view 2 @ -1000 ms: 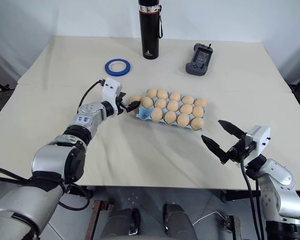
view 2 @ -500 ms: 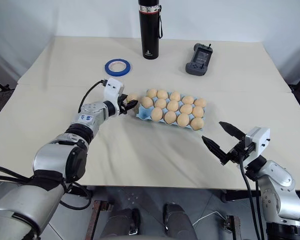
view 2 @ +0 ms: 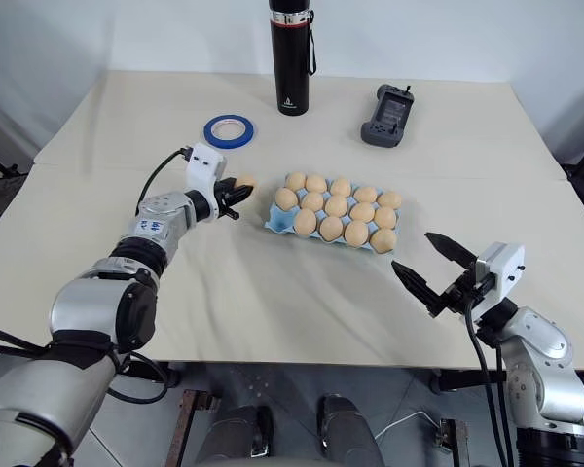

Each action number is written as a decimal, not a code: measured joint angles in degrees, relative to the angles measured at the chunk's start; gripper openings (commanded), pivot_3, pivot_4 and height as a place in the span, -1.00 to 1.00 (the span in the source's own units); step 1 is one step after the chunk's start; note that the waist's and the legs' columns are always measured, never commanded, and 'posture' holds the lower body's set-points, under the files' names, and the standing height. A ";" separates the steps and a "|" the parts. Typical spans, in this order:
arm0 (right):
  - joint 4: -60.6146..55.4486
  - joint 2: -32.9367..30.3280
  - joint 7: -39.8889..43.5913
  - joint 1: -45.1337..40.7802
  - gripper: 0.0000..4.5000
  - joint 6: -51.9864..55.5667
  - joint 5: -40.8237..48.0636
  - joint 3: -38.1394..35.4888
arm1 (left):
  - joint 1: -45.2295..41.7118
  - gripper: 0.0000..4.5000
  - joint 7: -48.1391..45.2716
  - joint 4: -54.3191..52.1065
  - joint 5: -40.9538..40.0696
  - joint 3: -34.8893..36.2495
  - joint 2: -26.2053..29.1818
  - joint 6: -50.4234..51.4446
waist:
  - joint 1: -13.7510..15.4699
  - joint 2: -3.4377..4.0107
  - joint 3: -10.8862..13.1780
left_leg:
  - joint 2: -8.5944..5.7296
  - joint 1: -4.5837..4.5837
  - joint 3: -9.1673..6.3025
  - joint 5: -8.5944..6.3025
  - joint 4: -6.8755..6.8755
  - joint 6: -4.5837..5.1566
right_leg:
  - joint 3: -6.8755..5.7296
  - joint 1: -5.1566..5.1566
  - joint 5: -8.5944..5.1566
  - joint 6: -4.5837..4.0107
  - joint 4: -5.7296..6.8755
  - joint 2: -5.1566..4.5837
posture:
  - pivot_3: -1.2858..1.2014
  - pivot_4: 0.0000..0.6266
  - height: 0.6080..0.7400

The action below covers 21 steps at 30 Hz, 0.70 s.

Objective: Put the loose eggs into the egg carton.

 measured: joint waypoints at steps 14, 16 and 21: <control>1.50 0.40 0.06 -1.10 1.00 -0.03 -0.28 1.73 | 4.16 -0.52 -12.02 -14.39 -10.25 5.74 7.72 8.10 | -0.11 0.00 0.00 | 0.01 0.01 0.05 0.02 0.06 -0.03 | 0.03 -0.08 0.00 -0.01 0.20 -0.02 | 0.03 -0.52 1.00; 1.74 0.43 0.08 -1.14 1.00 -0.04 -0.28 1.76 | 6.44 -0.52 -14.81 -18.63 -12.81 6.53 8.10 12.04 | -0.07 0.00 0.00 | 0.02 0.01 0.04 0.02 0.09 -0.04 | 0.02 -0.08 -0.01 -0.01 0.25 -0.02 | 0.03 -0.52 1.00; 2.48 0.54 0.45 -1.86 1.00 -0.05 -0.51 1.92 | 11.15 -0.52 -20.72 -29.00 -16.20 5.44 8.39 19.65 | -0.06 0.00 0.00 | 0.02 0.00 0.03 0.03 0.23 -0.01 | 0.04 -0.06 -0.01 -0.02 0.31 -0.03 | 0.03 -0.52 1.00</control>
